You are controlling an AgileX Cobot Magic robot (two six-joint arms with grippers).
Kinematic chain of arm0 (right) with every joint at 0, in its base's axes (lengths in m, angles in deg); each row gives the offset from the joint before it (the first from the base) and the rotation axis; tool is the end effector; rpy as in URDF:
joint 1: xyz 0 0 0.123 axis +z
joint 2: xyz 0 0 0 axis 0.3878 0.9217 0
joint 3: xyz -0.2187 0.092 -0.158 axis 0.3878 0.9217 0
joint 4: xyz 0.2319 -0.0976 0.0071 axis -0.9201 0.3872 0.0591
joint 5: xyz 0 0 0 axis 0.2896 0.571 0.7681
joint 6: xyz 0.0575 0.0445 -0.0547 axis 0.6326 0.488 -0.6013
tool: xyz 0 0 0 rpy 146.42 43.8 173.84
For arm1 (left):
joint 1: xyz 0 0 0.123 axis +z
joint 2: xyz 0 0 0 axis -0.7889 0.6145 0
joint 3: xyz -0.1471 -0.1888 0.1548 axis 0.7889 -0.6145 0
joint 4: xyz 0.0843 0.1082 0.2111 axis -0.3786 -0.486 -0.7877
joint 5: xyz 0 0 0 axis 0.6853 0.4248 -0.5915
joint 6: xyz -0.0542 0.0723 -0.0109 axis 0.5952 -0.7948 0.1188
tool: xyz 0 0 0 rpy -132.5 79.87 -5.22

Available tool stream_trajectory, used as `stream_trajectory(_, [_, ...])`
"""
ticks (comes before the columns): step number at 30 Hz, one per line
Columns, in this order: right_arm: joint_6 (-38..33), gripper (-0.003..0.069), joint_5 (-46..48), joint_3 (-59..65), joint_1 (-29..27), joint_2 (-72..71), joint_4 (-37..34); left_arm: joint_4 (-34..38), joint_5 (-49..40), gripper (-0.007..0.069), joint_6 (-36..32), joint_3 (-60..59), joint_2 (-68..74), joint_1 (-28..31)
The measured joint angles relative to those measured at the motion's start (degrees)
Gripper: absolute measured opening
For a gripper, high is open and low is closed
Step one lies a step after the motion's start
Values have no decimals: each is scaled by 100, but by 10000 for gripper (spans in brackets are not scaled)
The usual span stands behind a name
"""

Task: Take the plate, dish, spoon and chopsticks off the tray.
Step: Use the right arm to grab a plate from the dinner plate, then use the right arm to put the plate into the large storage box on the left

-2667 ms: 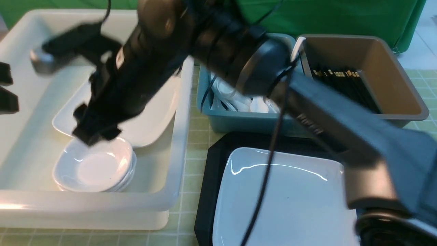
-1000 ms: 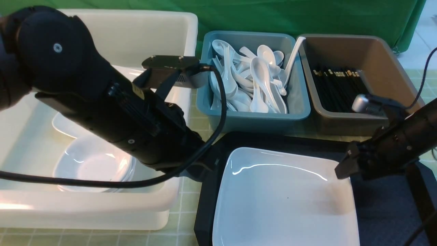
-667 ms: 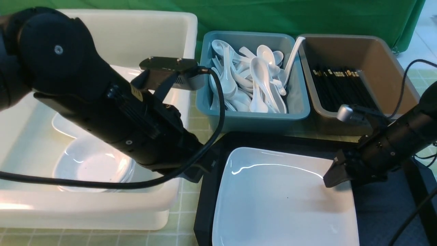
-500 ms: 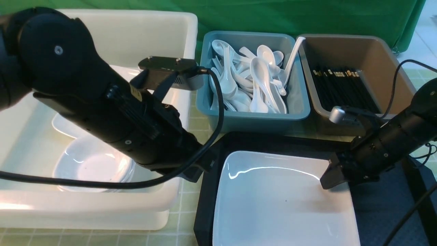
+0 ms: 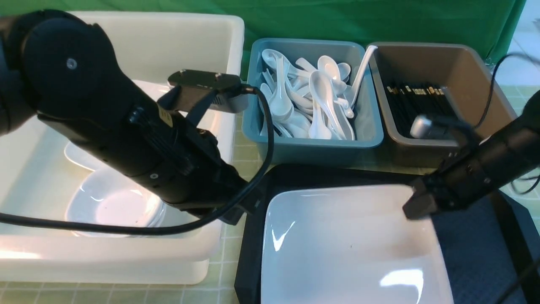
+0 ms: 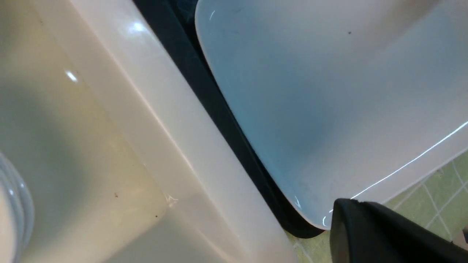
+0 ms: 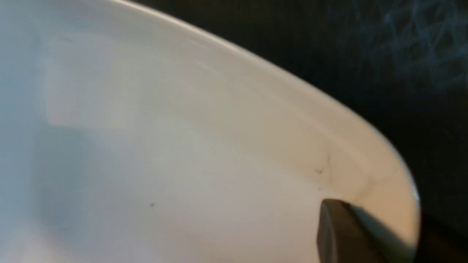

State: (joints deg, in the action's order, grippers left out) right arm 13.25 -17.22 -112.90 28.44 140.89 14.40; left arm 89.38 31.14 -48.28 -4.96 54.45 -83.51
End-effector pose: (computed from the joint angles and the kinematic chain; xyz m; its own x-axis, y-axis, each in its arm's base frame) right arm 0.3287 0.0719 0.2051 -0.9296 -0.1655 -0.3293 -0.2927 0.8746 0.3866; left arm 0.2290 -0.1635 0.3191 -0.7977 0.3899 -0.4601 0.5324 0.8136 -0.2337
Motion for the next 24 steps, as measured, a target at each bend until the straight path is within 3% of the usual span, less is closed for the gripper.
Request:
stream_trajectory(6, [167, 26, 73, -23, 41, -1028, 7, -328, -23, -8, 128, 12, -95, 0])
stream_trajectory(12, [301, 19, 280, -351, 57, -1524, 191, -671, -29, -8, 422, 45, -182, 162])
stream_trajectory(18, [503, 19, 552, -1022, 57, -1796, 265, -717, -56, -8, 422, 225, -339, 721])
stream_trajectory(24, [778, 19, 640, -2341, 57, -1683, 276, -715, -62, -8, 422, 509, -658, 1703])
